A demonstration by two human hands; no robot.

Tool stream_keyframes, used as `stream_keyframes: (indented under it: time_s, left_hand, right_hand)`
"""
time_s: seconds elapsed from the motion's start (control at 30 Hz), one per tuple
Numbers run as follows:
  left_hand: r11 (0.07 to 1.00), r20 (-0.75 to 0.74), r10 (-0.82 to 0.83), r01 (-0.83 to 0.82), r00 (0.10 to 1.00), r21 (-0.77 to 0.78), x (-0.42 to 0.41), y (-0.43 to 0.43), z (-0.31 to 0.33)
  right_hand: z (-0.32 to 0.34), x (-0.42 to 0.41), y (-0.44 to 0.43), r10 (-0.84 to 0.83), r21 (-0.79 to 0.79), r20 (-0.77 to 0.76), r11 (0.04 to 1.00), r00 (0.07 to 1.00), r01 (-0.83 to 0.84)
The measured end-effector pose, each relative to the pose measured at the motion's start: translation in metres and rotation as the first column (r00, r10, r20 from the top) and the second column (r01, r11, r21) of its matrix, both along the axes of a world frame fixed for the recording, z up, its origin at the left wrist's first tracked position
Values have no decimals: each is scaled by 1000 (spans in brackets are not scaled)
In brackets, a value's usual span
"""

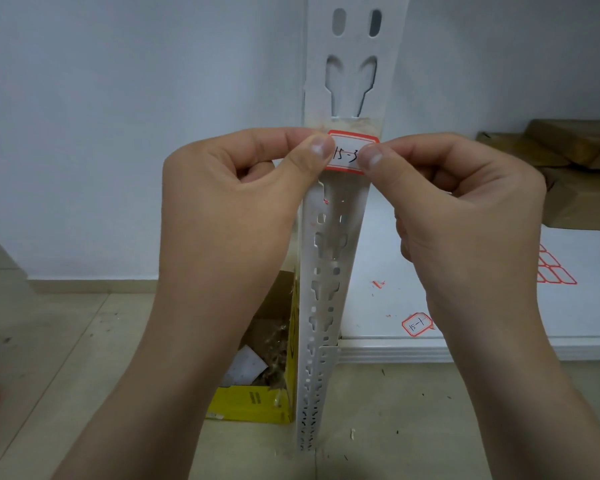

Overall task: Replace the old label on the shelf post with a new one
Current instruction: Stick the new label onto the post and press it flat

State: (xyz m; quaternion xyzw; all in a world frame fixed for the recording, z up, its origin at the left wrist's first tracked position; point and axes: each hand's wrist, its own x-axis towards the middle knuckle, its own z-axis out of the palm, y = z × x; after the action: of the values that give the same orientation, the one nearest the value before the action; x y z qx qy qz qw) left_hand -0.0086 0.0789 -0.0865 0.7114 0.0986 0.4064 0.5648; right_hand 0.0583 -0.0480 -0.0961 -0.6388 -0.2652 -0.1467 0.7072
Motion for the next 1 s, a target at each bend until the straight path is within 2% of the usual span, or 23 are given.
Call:
stream_keyframes:
  time_s: [0.27,1.0]
  left_hand:
    - [994,4,102,-102,995,33,3,0,-5]
    - [990,63,122,-125,991,61,3,-5,-11]
  right_hand:
    - [-1,0,6,-23,-8,35,1000,999,23]
    - [1,0,7,-42,0,35,999,999,42]
